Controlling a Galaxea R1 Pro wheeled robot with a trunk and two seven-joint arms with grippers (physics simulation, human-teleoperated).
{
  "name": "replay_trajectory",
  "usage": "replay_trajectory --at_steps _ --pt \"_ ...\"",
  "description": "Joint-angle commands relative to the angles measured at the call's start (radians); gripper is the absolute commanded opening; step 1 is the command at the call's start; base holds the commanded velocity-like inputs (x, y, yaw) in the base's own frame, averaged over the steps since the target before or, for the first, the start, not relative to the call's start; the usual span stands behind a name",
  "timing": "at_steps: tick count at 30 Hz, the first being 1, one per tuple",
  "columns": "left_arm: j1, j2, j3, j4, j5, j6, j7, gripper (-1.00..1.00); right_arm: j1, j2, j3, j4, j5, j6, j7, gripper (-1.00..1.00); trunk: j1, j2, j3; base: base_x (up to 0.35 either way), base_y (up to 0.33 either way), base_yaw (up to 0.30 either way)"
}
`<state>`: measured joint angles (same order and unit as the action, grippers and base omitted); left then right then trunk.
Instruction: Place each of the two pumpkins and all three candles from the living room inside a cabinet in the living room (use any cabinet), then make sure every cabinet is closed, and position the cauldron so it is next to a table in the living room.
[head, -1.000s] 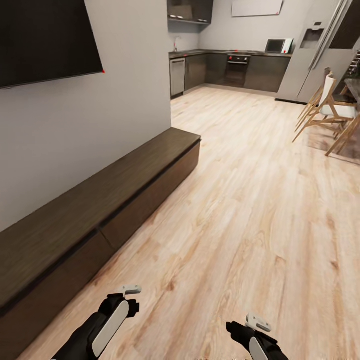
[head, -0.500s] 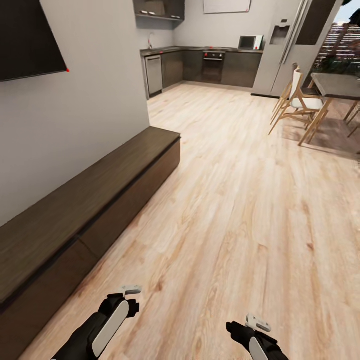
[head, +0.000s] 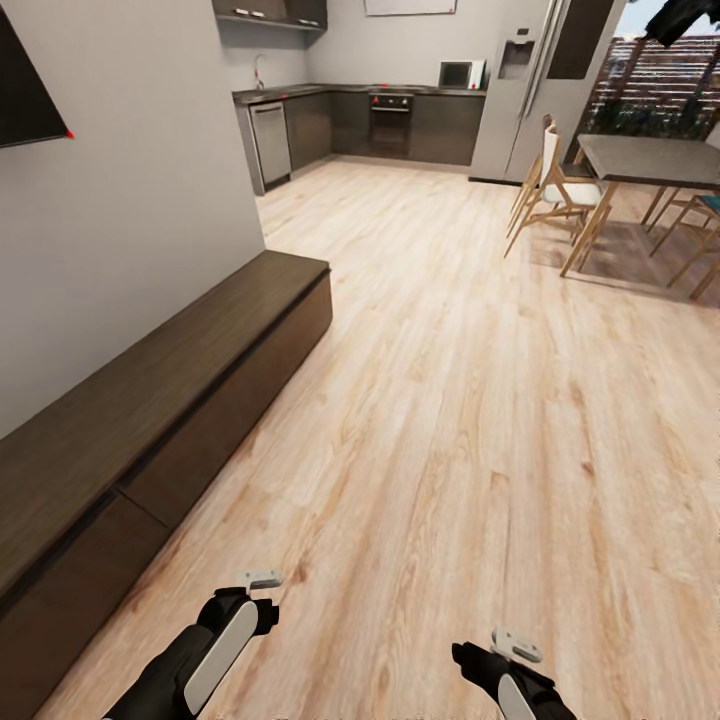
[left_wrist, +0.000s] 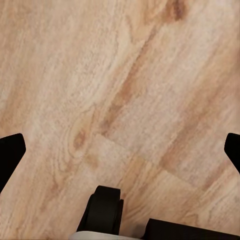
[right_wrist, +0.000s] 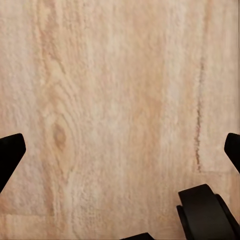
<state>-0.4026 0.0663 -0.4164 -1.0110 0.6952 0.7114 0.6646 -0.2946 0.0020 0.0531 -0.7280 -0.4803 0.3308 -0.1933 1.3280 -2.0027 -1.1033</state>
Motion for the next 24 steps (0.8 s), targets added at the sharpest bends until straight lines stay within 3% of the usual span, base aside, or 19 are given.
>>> replay_trajectory --at_steps 1,7,24 --pt "-0.001 0.001 -0.004 -0.001 0.01 0.0 0.01 1.0 0.0 -0.001 0.004 -0.002 -0.01 0.001 -0.009 1.0 0.0 0.0 -0.002 0.0 0.0 -0.031" --pt "-0.001 0.001 -0.004 -0.001 0.01 0.0 0.01 1.0 0.0 -0.001 0.004 -0.002 -0.012 -0.024 -0.007 1.0 0.0 0.0 -0.002 0.0 0.0 -0.067" --pt "-0.001 0.001 -0.004 -0.002 0.01 0.0 0.01 1.0 0.0 -0.001 0.004 -0.002 -0.012 -0.026 -0.006 1.0 0.0 0.0 0.018 0.0 0.0 -0.198"
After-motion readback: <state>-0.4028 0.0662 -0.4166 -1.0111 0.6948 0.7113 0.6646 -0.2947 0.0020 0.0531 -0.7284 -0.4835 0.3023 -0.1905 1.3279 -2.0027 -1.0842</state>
